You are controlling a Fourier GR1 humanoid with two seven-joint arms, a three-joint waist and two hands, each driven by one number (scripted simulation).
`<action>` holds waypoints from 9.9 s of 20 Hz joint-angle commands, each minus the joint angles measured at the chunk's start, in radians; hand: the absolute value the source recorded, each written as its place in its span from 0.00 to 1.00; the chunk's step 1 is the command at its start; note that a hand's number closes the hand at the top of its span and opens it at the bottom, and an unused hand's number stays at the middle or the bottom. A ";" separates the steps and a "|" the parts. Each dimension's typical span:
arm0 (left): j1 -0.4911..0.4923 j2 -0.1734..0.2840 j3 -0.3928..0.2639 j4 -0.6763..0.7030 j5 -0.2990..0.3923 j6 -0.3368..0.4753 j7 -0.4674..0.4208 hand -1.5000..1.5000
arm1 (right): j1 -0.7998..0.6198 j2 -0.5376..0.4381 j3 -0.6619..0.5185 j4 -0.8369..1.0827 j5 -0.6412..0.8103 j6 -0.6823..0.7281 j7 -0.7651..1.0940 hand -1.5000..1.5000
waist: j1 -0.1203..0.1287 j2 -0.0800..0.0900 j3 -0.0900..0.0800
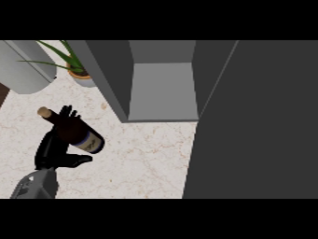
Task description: Pick up the wine, place it into the cabinet and close the cabinet
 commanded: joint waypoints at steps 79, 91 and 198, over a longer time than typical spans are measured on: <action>-0.482 -0.181 -0.557 -0.297 0.022 0.895 0.236 1.00 | 0.066 -0.007 -0.096 -0.056 -0.158 0.048 0.034 0.00 | -0.004 0.000 0.001; -0.534 -0.181 -0.643 -0.087 0.186 0.973 0.099 1.00 | 0.118 0.028 -0.089 -0.035 -0.166 0.078 -0.057 0.00 | -0.018 0.004 0.002; -0.730 -0.181 -0.415 0.591 0.609 0.810 -0.227 1.00 | 0.062 0.123 -0.025 0.084 -0.186 0.137 -0.169 0.00 | -0.169 0.045 -0.001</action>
